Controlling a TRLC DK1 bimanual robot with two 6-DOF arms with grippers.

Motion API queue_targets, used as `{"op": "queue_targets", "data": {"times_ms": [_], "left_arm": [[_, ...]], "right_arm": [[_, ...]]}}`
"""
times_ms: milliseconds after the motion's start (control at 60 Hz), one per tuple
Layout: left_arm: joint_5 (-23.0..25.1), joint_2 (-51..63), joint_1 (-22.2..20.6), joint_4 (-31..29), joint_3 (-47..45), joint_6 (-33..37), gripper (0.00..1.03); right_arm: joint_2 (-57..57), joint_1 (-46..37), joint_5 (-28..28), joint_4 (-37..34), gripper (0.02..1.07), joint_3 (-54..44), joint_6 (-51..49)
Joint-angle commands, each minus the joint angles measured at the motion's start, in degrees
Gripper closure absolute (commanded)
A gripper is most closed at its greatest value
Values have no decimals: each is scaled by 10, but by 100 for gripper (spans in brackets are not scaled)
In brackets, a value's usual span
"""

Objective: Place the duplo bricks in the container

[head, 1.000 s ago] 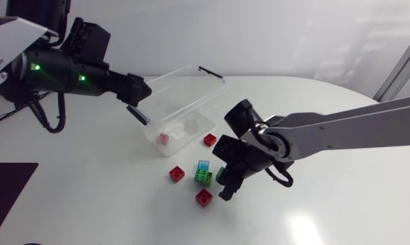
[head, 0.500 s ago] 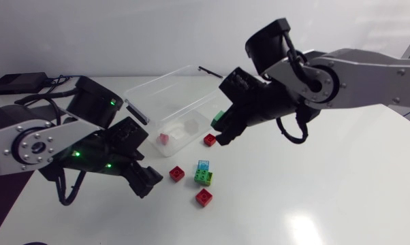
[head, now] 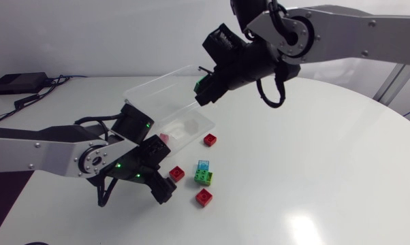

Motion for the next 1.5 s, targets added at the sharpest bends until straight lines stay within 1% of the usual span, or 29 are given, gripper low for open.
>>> {"op": "queue_targets", "data": {"times_ms": [0, 250, 500, 633, 650, 667, 750, 800, 850, 883, 917, 1050, 1067, 1133, 1167, 1233, 1317, 1483], "left_arm": [[-5, 29, -8, 17, -11, 7, 7], [-8, 75, -6, 58, -9, 8, 7], [-9, 103, 7, 105, -6, 21, 7], [-9, 124, 10, 114, 3, 22, 7], [-9, 126, 11, 115, 4, 22, 7], [-9, 128, 11, 117, 4, 22, 7], [-9, 134, 11, 129, 4, 22, 7], [-9, 138, 10, 134, 4, 22, 8], [-9, 139, 9, 139, 4, 23, 10], [-9, 140, 9, 145, 4, 23, 12], [-9, 142, 9, 147, 4, 27, 15], [-9, 146, 11, 162, 0, 31, 35], [-9, 147, 13, 171, -2, 31, 41], [-9, 147, 14, 185, -6, 31, 54], [-8, 147, 15, 191, -8, 31, 58], [-8, 147, 15, 204, -10, 30, 63], [-4, 147, 12, 205, -11, 30, 68], [2, 124, 16, 205, -21, 23, 73]], "right_arm": [[41, -2, -5, -7, 85, 40, 10], [117, 1, -5, -22, 84, 134, 15], [172, -2, -5, -31, 84, 198, 14], [213, -4, -5, -47, 82, 247, 15], [218, -4, -5, -52, 80, 253, 16], [224, -4, -5, -57, 75, 261, 17], [234, -5, -2, -62, 42, 271, 22], [232, -5, -1, -67, 26, 267, 22], [221, -5, -1, -73, 15, 259, 22], [201, -6, -2, -73, 11, 239, 19], [184, -6, -4, -72, 11, 221, 16], [104, -13, -19, -68, 11, 128, 1], [87, -14, -20, -67, 11, 104, -5], [51, -21, -27, -58, 11, 52, -10], [36, -22, -29, -53, 11, 30, -14], [7, -25, -29, -47, 11, -17, -24], [-19, -26, -32, -36, 11, -74, -41], [-33, -16, -47, -17, 9, -165, -69]]}}
